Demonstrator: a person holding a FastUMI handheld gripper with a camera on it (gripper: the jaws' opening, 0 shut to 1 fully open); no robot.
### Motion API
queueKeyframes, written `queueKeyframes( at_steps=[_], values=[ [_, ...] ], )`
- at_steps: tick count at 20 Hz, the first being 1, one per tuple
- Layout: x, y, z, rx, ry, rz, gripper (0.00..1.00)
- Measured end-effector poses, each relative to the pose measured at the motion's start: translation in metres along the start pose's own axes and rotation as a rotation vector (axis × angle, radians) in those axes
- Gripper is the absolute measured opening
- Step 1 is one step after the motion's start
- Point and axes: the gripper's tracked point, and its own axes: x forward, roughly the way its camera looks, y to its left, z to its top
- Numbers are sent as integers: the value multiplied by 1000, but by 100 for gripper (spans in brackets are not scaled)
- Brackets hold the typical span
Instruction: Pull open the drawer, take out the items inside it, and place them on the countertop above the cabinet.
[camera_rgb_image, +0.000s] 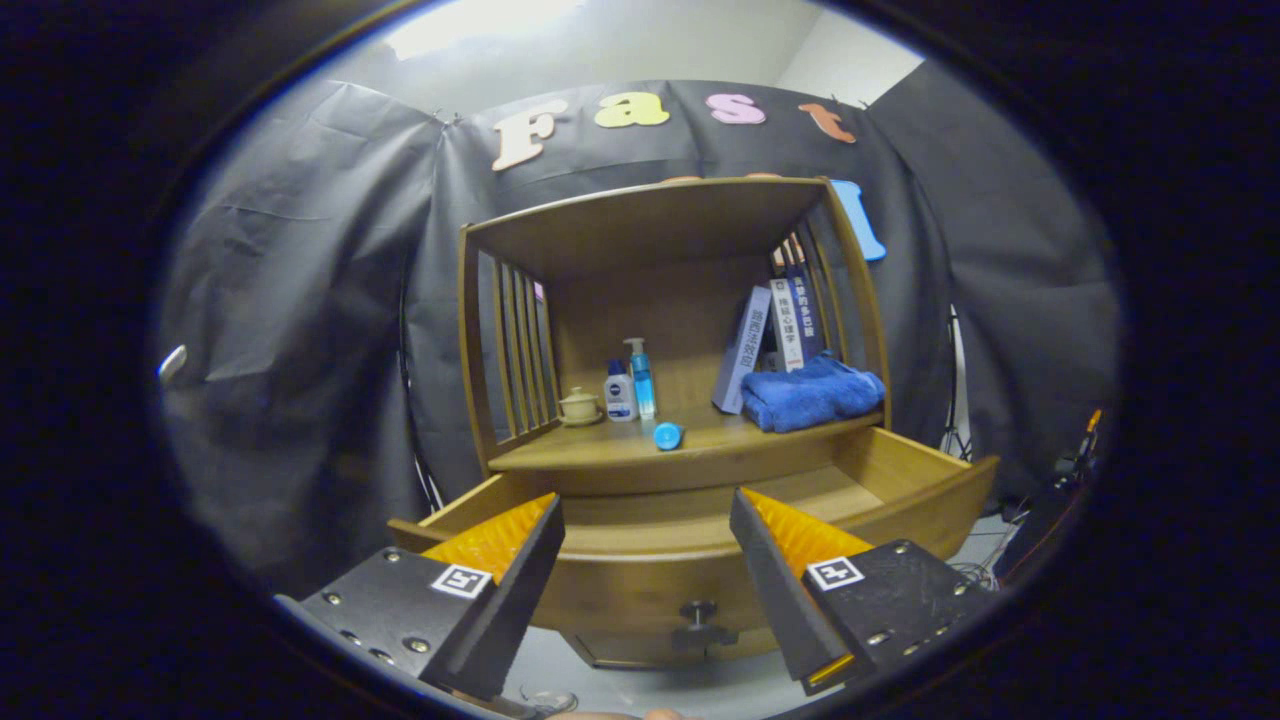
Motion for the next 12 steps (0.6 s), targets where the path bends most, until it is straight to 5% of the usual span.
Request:
queueKeyframes(
  at_steps=[12],
  values=[
    [4,-29,-63,-133,35,-92,99]
  ],
)
